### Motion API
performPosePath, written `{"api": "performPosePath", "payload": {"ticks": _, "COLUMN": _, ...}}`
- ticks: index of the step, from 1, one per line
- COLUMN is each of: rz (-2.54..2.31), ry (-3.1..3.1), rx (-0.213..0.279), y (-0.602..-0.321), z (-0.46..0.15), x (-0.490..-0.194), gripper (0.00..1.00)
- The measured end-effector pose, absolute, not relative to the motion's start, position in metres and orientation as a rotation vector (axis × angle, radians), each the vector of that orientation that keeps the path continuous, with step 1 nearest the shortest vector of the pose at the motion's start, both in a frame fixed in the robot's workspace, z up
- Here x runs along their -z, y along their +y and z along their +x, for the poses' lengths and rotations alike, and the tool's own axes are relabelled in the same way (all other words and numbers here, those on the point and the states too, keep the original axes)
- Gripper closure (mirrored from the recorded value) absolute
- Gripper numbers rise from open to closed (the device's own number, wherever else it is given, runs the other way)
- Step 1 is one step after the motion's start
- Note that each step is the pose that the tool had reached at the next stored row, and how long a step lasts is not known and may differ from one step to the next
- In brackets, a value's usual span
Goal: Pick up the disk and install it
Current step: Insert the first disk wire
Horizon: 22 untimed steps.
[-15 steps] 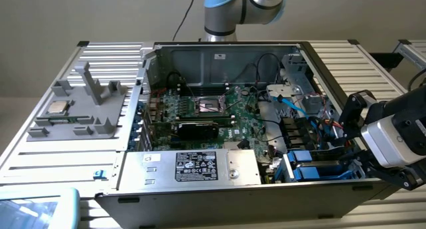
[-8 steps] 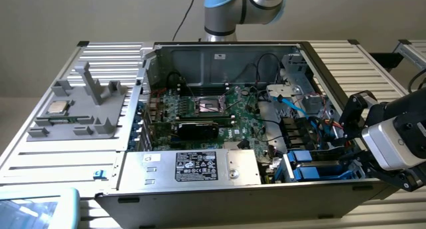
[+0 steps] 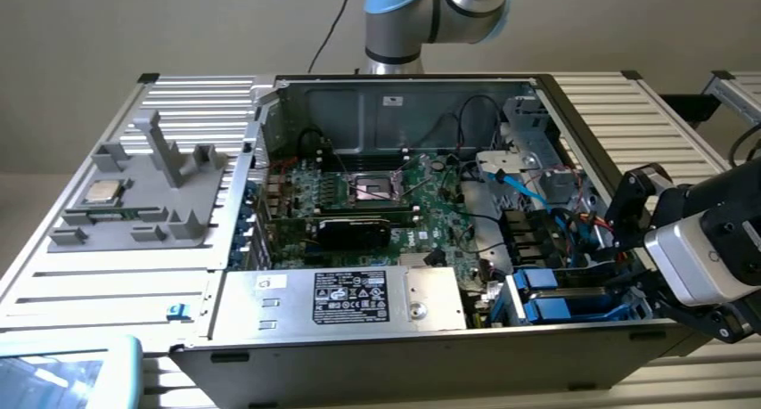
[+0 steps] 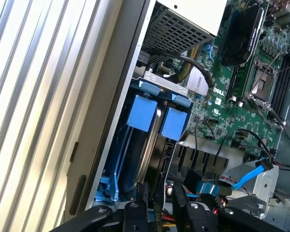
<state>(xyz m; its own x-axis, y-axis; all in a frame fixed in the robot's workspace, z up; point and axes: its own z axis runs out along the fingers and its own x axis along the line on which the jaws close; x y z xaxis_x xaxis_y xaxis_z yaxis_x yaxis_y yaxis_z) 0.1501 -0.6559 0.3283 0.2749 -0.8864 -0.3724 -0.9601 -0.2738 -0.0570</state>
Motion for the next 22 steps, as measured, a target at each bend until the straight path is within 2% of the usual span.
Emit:
{"api": "performPosePath", "payload": {"ticks": 5, "rz": -2.277, "ry": 1.698, "rx": -0.39, "y": -0.6558, "z": 0.1502, "x": -0.3282, "gripper": 0.66}}
{"api": "performPosePath", "payload": {"ticks": 7, "rz": -2.277, "ry": 1.698, "rx": -0.39, "y": -0.6559, "z": 0.1501, "x": -0.3282, "gripper": 0.75}}
{"api": "performPosePath", "payload": {"ticks": 8, "rz": -2.277, "ry": 1.698, "rx": -0.39, "y": -0.6559, "z": 0.1501, "x": -0.3282, "gripper": 0.75}}
{"api": "performPosePath", "payload": {"ticks": 9, "rz": -2.277, "ry": 1.698, "rx": -0.39, "y": -0.6559, "z": 0.1501, "x": -0.3282, "gripper": 0.82}}
{"api": "performPosePath", "payload": {"ticks": 10, "rz": -2.277, "ry": 1.698, "rx": -0.39, "y": -0.6559, "z": 0.1501, "x": -0.3282, "gripper": 0.84}}
{"api": "performPosePath", "payload": {"ticks": 15, "rz": -2.277, "ry": 1.699, "rx": -0.389, "y": -0.6557, "z": 0.1501, "x": -0.3282, "gripper": 0.84}}
{"api": "performPosePath", "payload": {"ticks": 22, "rz": -2.316, "ry": 1.725, "rx": -0.343, "y": -0.6467, "z": 0.149, "x": -0.3358, "gripper": 0.84}}
